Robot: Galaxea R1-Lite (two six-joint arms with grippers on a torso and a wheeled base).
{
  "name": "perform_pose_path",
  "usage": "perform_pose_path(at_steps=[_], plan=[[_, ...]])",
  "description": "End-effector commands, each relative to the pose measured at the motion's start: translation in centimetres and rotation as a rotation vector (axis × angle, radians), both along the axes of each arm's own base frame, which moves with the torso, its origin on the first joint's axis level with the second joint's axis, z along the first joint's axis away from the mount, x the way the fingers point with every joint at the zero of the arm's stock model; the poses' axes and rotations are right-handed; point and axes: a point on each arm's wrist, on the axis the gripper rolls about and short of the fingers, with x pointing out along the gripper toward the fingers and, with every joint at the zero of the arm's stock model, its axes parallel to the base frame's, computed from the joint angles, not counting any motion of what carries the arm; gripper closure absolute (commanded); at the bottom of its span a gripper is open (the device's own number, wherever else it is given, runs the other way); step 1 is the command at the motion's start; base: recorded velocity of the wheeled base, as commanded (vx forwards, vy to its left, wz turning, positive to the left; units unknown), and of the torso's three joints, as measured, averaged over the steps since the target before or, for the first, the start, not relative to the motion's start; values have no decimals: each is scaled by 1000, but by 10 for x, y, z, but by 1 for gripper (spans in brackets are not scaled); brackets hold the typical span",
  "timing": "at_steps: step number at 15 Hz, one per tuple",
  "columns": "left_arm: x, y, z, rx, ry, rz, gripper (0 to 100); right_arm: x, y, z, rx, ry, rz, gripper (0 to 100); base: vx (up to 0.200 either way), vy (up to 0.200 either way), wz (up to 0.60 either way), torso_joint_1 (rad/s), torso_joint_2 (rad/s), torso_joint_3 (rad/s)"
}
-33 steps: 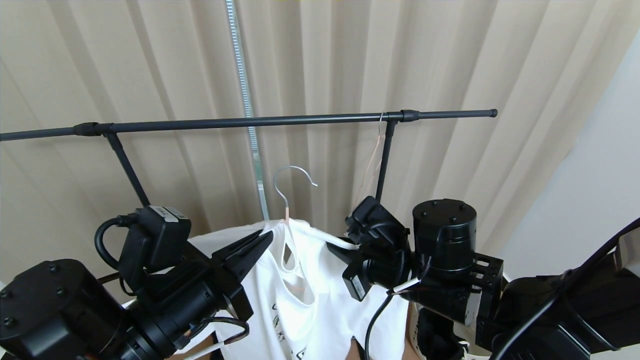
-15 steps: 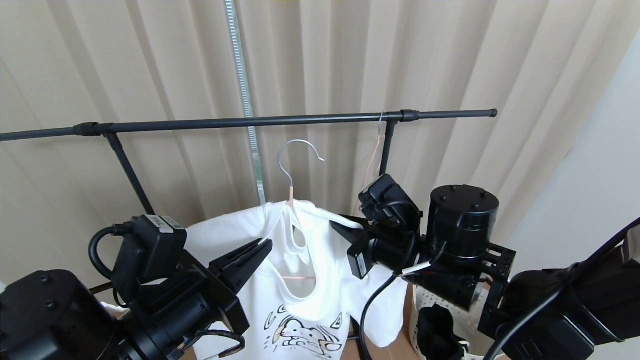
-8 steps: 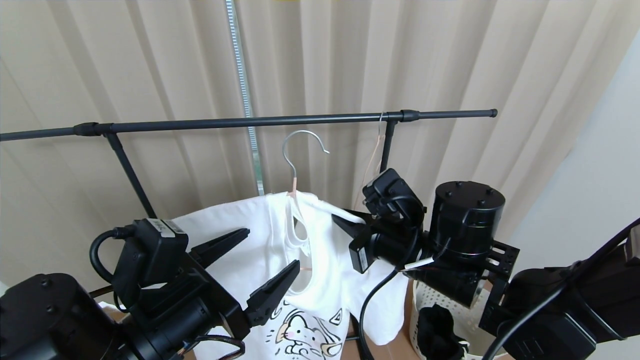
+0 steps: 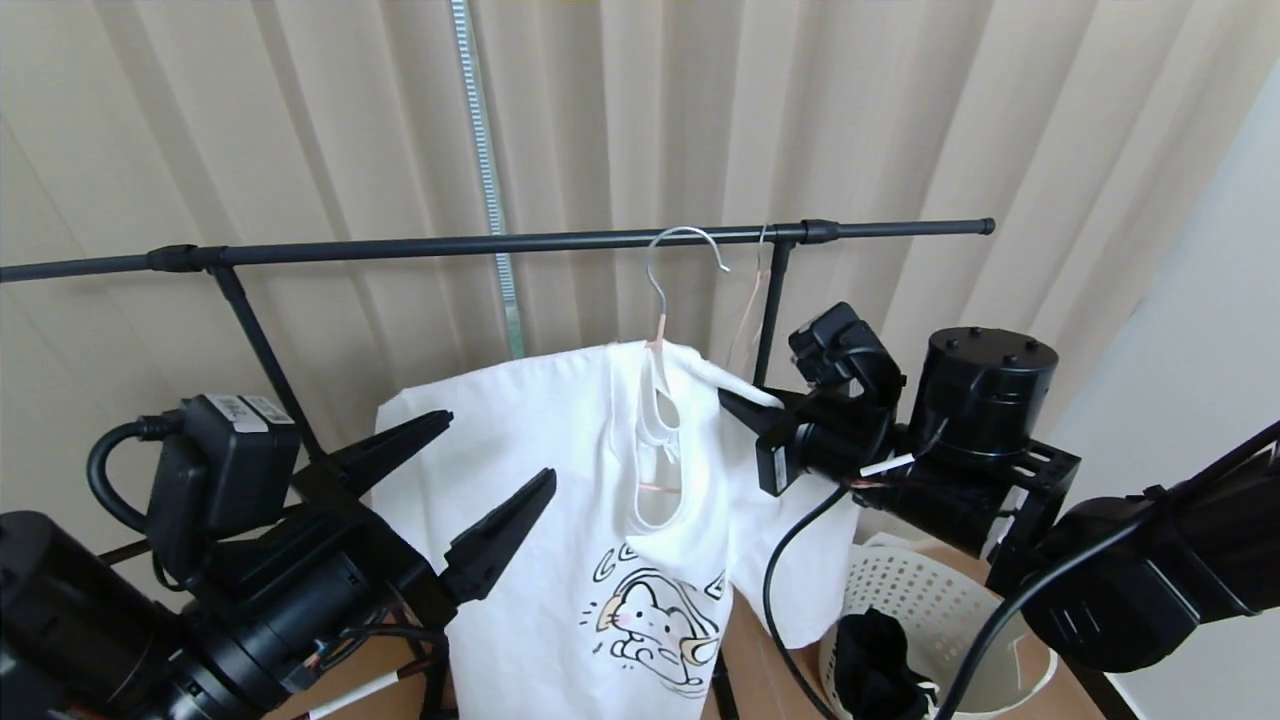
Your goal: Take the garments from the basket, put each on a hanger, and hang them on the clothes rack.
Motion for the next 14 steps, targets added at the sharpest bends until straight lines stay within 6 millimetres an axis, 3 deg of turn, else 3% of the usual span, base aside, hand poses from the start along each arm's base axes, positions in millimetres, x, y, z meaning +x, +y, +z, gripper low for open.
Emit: perform_pose_path(at_steps=[1,6,10,14], plan=[[15,22,2,-3,11,43,0,9,-20,3,-5,-13,-16,100,0,0,0,0,0,0],[25,62,-9,20,73,-14,0,17,-65,1,-26,-21,109,100,0,0,0,0,0,0],[25,79,-27,41,160,-112,0,20,-70,4,-21,-30,96,100,0,0,0,0,0,0],[30,79,-43,48,238,-153,0,16,-71,8,-18,-39,99,100,0,0,0,0,0,0]])
